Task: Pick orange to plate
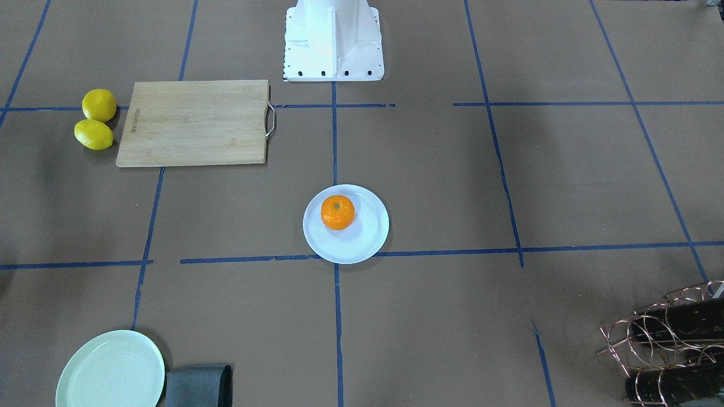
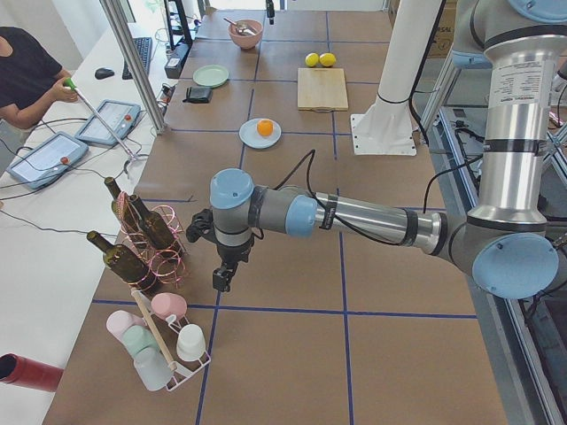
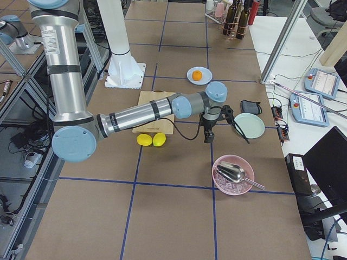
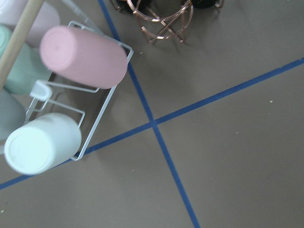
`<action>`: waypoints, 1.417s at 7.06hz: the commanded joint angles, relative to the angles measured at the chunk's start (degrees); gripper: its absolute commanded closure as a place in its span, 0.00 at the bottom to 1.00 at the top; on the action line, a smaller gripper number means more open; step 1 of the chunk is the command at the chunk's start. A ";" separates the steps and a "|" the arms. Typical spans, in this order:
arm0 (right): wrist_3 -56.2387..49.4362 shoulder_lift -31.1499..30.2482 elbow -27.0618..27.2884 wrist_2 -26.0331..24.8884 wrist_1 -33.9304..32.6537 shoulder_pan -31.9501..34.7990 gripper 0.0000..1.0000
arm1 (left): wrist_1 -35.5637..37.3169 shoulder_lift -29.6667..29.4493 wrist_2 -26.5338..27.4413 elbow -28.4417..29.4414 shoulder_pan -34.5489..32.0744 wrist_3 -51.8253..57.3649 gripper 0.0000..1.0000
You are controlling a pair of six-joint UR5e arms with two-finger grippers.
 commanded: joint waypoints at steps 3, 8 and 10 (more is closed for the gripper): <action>-8.13 -2.97 -5.30 4.00 2.02 7.49 0.00 | 2.27 1.27 -0.02 0.36 -1.60 0.68 0.00; -15.52 -6.05 -6.19 0.57 2.11 13.65 0.00 | 2.00 1.19 0.07 0.28 -1.60 0.60 0.00; -14.81 -6.06 -5.83 0.39 2.11 13.65 0.00 | 2.00 1.36 0.07 0.28 -1.60 0.69 0.00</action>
